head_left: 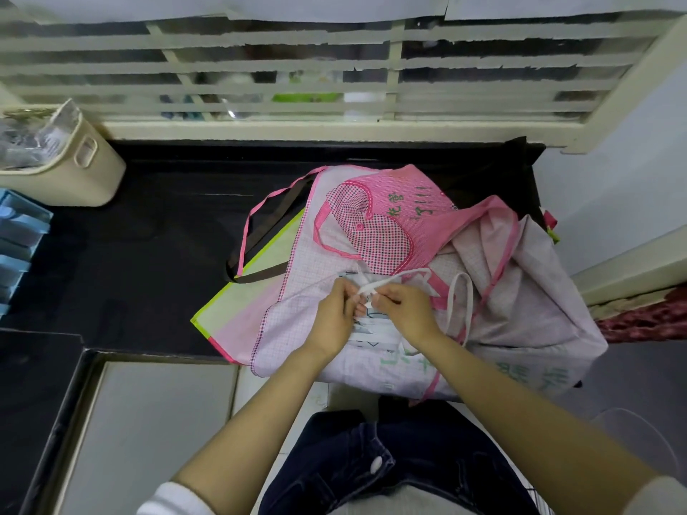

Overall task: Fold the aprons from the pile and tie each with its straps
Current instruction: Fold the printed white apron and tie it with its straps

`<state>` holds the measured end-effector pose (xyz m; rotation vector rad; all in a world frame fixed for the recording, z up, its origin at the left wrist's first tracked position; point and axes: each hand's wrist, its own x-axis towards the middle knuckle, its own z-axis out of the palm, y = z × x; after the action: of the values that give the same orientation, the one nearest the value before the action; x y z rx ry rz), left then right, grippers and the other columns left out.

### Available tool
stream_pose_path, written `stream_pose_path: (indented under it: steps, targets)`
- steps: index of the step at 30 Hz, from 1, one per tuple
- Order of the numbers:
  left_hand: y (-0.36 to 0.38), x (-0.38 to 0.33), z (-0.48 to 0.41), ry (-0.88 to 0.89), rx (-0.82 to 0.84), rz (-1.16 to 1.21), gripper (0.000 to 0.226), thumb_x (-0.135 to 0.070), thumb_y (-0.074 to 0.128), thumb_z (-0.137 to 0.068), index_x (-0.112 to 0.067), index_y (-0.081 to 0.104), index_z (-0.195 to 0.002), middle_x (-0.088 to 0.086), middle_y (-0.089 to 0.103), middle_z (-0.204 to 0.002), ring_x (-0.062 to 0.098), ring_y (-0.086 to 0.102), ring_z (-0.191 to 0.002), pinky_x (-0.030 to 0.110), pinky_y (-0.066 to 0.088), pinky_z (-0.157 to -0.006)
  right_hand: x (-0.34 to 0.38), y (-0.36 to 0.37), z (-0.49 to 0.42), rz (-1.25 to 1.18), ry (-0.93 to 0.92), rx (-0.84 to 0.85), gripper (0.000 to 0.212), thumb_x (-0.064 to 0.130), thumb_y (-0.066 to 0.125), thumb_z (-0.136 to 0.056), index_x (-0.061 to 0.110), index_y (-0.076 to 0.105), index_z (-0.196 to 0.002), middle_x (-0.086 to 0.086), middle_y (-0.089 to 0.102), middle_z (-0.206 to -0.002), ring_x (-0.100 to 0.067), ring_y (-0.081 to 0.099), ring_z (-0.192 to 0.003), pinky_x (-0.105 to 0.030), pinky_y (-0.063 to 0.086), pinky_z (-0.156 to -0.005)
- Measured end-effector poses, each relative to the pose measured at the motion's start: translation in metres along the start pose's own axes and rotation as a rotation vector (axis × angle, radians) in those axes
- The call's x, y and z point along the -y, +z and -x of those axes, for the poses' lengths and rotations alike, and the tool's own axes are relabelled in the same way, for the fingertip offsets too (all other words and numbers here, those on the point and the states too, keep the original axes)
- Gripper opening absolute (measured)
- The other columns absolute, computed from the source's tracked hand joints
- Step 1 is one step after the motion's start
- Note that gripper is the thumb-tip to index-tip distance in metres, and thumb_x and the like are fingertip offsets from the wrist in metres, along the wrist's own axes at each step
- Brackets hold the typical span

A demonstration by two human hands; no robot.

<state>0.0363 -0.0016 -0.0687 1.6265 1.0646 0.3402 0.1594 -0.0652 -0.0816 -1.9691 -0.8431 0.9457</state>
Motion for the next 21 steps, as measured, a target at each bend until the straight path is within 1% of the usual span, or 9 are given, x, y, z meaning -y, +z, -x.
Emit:
stream_pose_path:
  steps: [1,3,5,7,10,14,18,19,21]
  targets:
    - [0.000,-0.001,0.000,0.006,0.007,-0.011,0.029,0.001,0.036,-0.099,-0.016,0.049,-0.079,0.000,0.056,-0.072,0.008,0.052,-0.066,0.013,0.045,-0.064,0.000,0.000,0.000,-0.015,0.005,0.003,0.013,0.008,0.064,-0.087,0.004,0.073,-0.095,-0.009,0.073,-0.088,-0.019,0.067,-0.081,-0.035,0.054,-0.078]
    - [0.002,-0.004,-0.001,-0.005,0.038,0.008,0.033,0.001,0.036,-0.098,-0.009,0.056,-0.073,0.001,0.052,-0.066,0.002,0.045,-0.059,0.012,0.040,-0.060,0.000,-0.002,0.001,-0.092,0.008,0.042,0.015,0.004,0.063,-0.086,0.008,0.074,-0.094,-0.005,0.072,-0.084,-0.010,0.064,-0.075,-0.025,0.052,-0.072]
    - [0.002,-0.007,-0.003,-0.006,0.078,-0.014,0.029,-0.002,0.038,-0.098,-0.006,0.057,-0.076,0.001,0.051,-0.066,0.002,0.043,-0.057,0.015,0.038,-0.058,0.002,-0.003,0.004,-0.184,0.009,0.094,0.017,0.000,0.061,-0.086,0.009,0.074,-0.094,0.000,0.070,-0.077,-0.006,0.061,-0.072,-0.020,0.049,-0.069]
    - [0.000,-0.005,-0.005,0.056,0.126,-0.128,0.024,-0.008,0.041,-0.099,-0.012,0.057,-0.082,0.000,0.053,-0.073,0.004,0.047,-0.064,0.016,0.039,-0.062,0.003,-0.006,0.006,-0.244,0.031,0.116,0.016,0.000,0.060,-0.087,0.005,0.073,-0.096,0.001,0.067,-0.075,-0.005,0.060,-0.071,-0.018,0.048,-0.069]
    - [-0.006,0.001,-0.004,0.146,0.199,-0.213,0.014,-0.010,0.049,-0.097,-0.017,0.061,-0.094,-0.001,0.056,-0.085,0.003,0.051,-0.075,0.009,0.038,-0.069,0.003,-0.007,0.006,-0.297,0.058,0.118,0.017,-0.002,0.057,-0.088,-0.003,0.070,-0.099,-0.004,0.067,-0.078,-0.005,0.060,-0.073,-0.011,0.049,-0.067]
    - [-0.005,0.000,-0.006,0.102,0.104,-0.177,0.025,-0.010,0.055,-0.094,-0.026,0.058,-0.075,0.004,0.059,-0.074,0.005,0.051,-0.064,0.010,0.039,-0.061,0.002,-0.004,0.007,-0.259,0.069,0.101,0.021,0.000,0.053,-0.092,-0.003,0.068,-0.106,-0.017,0.069,-0.094,-0.009,0.061,-0.077,-0.012,0.050,-0.073]
    - [0.004,-0.005,-0.012,0.003,0.078,-0.261,0.020,-0.014,0.061,-0.091,-0.004,0.069,-0.077,0.019,0.065,-0.077,0.013,0.049,-0.061,0.025,0.041,-0.059,0.004,-0.008,0.009,-0.302,0.117,0.168,0.019,0.003,0.055,-0.091,0.001,0.068,-0.105,-0.006,0.068,-0.091,-0.005,0.060,-0.080,-0.011,0.048,-0.075]
    - [0.004,-0.006,-0.013,-0.005,0.082,-0.268,0.019,-0.013,0.060,-0.091,-0.001,0.071,-0.080,0.017,0.066,-0.075,0.013,0.050,-0.061,0.025,0.041,-0.059,0.005,-0.009,0.009,-0.329,0.139,0.189,0.017,0.005,0.057,-0.090,0.003,0.070,-0.101,-0.003,0.068,-0.089,-0.005,0.060,-0.080,-0.012,0.048,-0.075]
    - [0.003,-0.010,-0.012,0.019,0.088,-0.298,0.018,-0.008,0.058,-0.090,-0.003,0.073,-0.082,0.007,0.063,-0.069,0.009,0.049,-0.059,0.013,0.039,-0.056,0.006,-0.010,0.008,-0.381,0.191,0.198,0.015,0.013,0.058,-0.090,0.006,0.071,-0.093,0.000,0.068,-0.084,-0.004,0.061,-0.078,-0.010,0.048,-0.073]
